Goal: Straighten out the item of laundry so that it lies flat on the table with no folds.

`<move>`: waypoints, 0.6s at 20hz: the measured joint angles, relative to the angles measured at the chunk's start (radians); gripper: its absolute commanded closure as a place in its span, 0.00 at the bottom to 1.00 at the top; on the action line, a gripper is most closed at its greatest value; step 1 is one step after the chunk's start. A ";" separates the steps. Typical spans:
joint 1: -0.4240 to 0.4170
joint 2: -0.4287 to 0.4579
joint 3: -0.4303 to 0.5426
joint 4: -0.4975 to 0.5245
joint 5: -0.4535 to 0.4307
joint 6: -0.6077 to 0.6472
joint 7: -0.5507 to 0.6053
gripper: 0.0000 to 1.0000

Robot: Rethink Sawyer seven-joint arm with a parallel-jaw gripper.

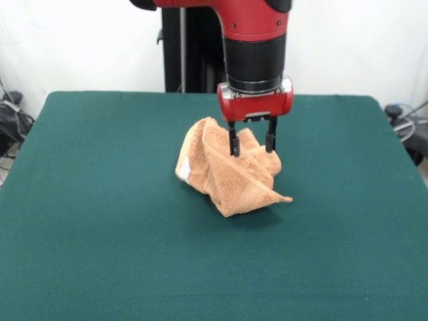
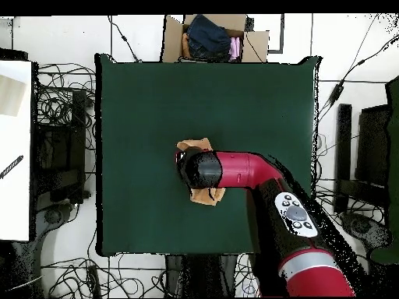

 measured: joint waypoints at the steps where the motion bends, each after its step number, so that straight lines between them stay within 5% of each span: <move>1: -0.001 0.000 0.000 0.000 0.000 0.000 0.000 0.00; 12: -0.007 0.024 0.000 -0.009 0.000 0.000 0.000 0.00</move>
